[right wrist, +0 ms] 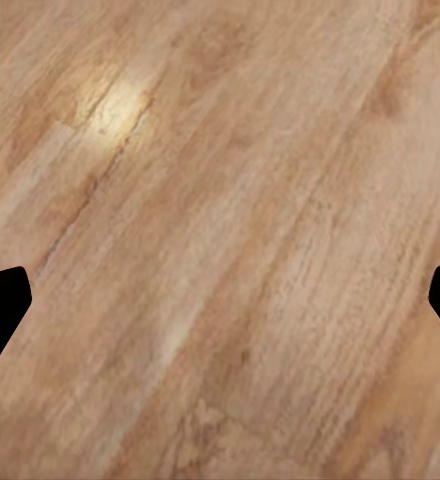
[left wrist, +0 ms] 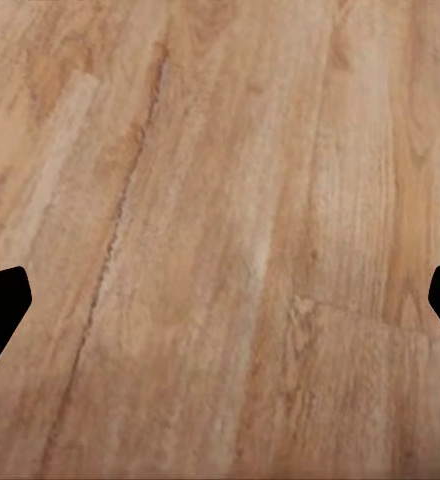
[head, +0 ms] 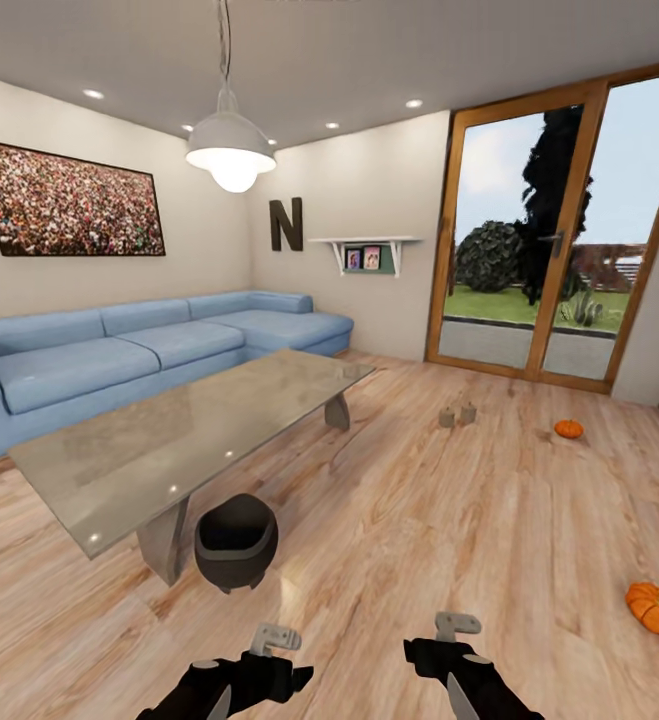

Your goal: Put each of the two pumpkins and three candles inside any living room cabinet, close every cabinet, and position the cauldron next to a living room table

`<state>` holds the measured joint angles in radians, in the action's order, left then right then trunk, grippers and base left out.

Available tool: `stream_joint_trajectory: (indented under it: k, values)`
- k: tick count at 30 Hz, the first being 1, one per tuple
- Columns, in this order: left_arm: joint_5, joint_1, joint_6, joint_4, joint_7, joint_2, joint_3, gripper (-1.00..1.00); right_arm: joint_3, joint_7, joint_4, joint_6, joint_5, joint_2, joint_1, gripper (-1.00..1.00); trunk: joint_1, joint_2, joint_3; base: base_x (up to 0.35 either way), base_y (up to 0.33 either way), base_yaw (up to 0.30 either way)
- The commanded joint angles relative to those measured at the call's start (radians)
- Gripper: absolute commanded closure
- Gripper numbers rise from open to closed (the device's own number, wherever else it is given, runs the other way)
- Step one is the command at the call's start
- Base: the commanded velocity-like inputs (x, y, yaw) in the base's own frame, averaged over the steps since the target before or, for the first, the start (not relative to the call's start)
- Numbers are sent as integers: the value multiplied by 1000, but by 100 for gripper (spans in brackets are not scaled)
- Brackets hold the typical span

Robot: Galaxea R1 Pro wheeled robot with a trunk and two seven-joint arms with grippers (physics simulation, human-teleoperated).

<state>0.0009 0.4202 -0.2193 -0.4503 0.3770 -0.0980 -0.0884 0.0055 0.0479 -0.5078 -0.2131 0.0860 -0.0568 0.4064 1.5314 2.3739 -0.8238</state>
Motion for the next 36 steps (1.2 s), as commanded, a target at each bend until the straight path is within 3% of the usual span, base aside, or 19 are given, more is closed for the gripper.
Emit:
stream_joint_trajectory:
  k: [1, 14, 27, 36]
  values:
    - [0, 0, -6, 1, 2, 0, -1, -100, 1, 5, -2, -5, 9, 0, 0, -100, -4, -7, 2, 0, 0, -9]
    - [1, 0, -5, 7, 3, -1, -1, -100, 0, 5, -1, -6, 9, 1, 0, -100, -54, -98, 43, 0, 0, -71]
    - [1, 0, -6, -2, 6, 0, -1, -100, -1, 4, 0, -6, 9, 4, 0, -100, -54, -98, 43, -9, 0, -286]
    - [1, 0, -5, -2, 5, -1, -1, -100, -1, 4, 0, -6, 9, 5, 0, -100, -54, -98, 43, -214, 74, -296]
